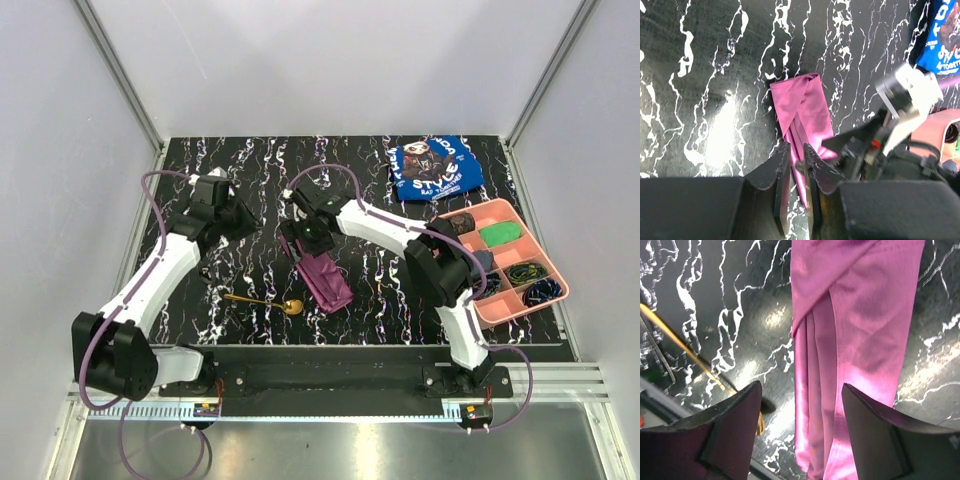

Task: Fold the napkin into a case and place the utensils inside
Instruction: Pick up the smaller rectangle-folded napkin from the center of the board.

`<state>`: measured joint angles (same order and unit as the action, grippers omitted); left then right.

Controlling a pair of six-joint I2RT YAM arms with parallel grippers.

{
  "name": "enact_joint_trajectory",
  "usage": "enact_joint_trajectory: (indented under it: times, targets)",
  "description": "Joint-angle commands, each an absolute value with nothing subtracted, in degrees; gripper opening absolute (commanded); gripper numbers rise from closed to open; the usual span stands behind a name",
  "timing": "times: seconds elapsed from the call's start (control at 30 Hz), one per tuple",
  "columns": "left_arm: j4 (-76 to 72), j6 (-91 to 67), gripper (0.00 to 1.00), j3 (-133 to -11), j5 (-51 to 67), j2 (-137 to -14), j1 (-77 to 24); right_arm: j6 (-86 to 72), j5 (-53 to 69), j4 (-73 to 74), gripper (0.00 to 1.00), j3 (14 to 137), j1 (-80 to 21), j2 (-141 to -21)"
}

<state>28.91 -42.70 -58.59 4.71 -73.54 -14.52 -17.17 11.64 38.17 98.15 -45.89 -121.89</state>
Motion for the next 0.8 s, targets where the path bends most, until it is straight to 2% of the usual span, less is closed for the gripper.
enact_joint_trajectory:
  times: [0.0, 0.23, 0.33, 0.37, 0.47, 0.57, 0.77]
  targets:
    - [29.88, -42.19, 0.20, -57.48, 5.10, -69.97, -14.33, -14.50, 5.28, 43.76, 0.75, 103.78, -47.19, -126.11]
    - [30.15, -41.40, 0.21, -57.83, 6.77, -68.64, -13.19, -14.85, 0.27, 46.32, 0.76, 108.10, -49.65, -131.04]
    - [30.32, -40.96, 0.21, -57.66, 7.73, -67.94, -12.39, -15.03, -4.04, 47.46, 0.72, 109.16, -50.71, -132.71]
    - [30.32, -40.61, 0.21, -57.66, 8.08, -67.50, -12.22, -15.46, -4.74, 47.81, 0.65, 109.25, -50.97, -132.98]
    - [30.32, -40.08, 0.21, -57.04, 8.17, -66.45, -11.43, -16.69, -8.34, 49.21, 0.52, 109.86, -52.55, -134.38]
    - [30.32, -39.82, 0.22, -56.25, 8.44, -65.48, -10.20, -17.57, -13.61, 50.71, 0.50, 111.18, -54.39, -136.84]
    - [30.23, -38.94, 0.23, -55.37, 10.19, -65.57, -8.70, -20.21, -18.98, 53.97, 0.25, 113.38, -55.37, -138.70]
